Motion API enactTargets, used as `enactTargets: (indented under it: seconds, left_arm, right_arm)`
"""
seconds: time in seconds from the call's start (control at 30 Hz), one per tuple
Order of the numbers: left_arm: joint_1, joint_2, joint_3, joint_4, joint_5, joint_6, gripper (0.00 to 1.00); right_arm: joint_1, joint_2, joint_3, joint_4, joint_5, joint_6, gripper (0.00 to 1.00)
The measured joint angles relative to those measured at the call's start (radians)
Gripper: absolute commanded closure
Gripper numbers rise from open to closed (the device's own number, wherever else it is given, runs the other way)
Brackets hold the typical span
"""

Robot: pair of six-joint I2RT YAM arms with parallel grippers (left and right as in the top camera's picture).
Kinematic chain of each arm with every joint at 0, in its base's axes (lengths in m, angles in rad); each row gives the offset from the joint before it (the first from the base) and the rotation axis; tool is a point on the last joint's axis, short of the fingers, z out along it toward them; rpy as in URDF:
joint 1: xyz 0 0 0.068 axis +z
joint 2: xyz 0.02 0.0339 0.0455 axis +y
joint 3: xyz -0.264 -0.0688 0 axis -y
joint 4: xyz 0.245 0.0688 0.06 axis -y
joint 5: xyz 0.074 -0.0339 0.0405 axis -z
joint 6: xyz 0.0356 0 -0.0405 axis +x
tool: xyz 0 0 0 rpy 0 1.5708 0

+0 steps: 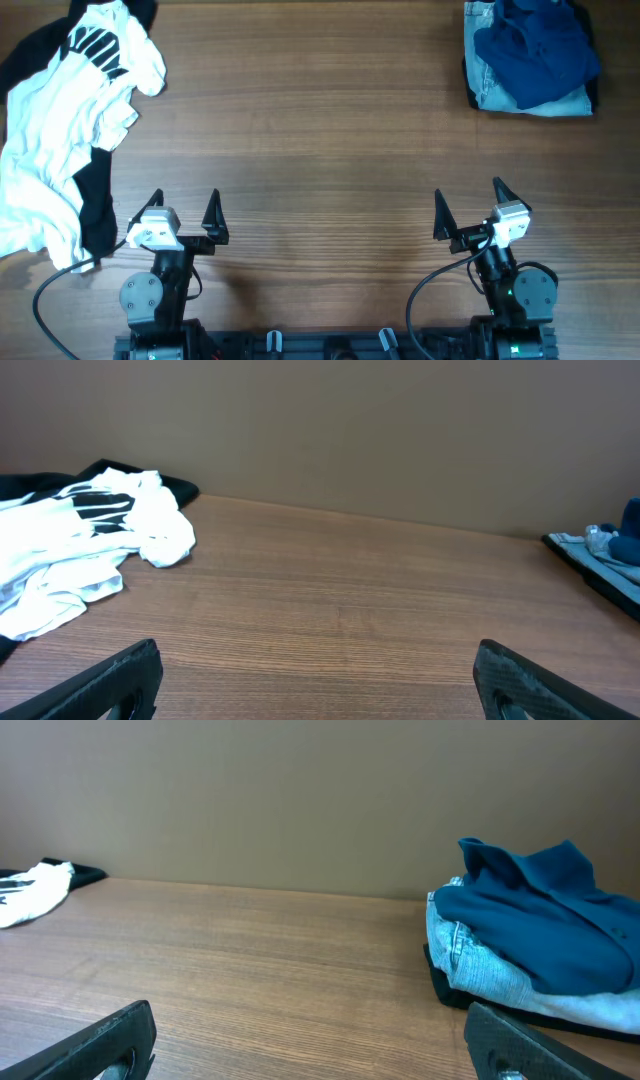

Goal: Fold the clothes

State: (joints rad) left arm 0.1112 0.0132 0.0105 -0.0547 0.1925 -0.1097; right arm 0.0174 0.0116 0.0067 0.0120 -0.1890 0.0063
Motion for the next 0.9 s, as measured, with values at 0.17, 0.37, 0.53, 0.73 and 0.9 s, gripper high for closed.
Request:
enactTargets:
  seconds: [0.17, 0.37, 0.53, 0.73, 0.9]
  left_arm:
    - [0.000, 0.000, 0.000, 0.000, 0.000, 0.000, 0.00]
    - [0.000, 0.000, 0.000, 0.002, 0.001, 0.000, 0.00]
    - [0.000, 0.000, 0.000, 0.033, 0.015, -0.008, 0.00]
    - [0.000, 0.015, 0.024, 0.029, 0.016, -0.066, 0.00]
    - [0.000, 0.168, 0.145, -0.013, 0.016, -0.074, 0.00]
  right_arm:
    - [0.000, 0.000, 0.000, 0.000, 0.000, 0.000, 0.00]
    - [0.000, 0.000, 0.000, 0.030, 0.000, 0.005, 0.00]
    - [0.000, 0.000, 0.000, 0.171, -0.001, 0.009, 0.00]
    - [0.000, 0.035, 0.006, 0.222, -0.001, 0.009, 0.00]
    - [0.000, 0.192, 0.056, 0.343, -0.013, 0.009, 0.00]
